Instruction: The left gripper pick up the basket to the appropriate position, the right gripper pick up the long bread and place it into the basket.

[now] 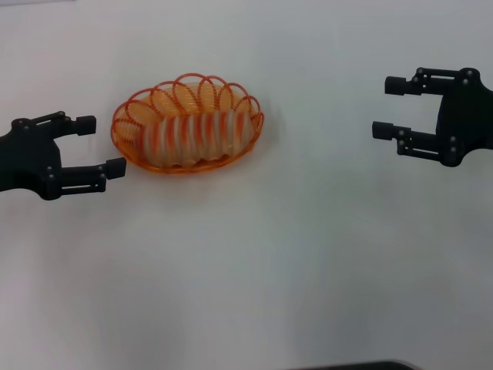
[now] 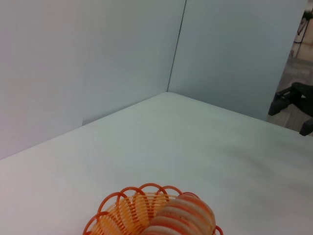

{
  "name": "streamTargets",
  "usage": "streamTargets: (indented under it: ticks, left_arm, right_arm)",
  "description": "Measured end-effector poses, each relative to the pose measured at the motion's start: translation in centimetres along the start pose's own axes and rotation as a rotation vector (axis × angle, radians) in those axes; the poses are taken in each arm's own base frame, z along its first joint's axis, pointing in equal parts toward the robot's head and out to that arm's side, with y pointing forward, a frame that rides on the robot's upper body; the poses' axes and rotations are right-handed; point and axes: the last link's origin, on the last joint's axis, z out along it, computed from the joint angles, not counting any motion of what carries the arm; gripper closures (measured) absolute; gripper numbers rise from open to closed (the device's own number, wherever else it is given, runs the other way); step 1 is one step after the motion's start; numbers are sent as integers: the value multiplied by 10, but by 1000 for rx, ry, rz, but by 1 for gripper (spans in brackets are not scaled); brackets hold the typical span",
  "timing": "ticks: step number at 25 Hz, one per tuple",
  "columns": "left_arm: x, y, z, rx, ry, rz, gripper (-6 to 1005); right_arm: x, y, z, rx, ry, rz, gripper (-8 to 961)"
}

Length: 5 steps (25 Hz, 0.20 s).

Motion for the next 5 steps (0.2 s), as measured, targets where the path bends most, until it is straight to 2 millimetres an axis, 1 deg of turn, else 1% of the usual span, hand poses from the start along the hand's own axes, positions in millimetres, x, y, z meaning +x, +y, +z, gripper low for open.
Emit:
streamTargets:
  ticks: [5]
  left_arm:
    - [0, 0, 0, 1, -1, 1, 113]
  right_arm:
    - [-5, -2, 8, 2, -32, -29, 329]
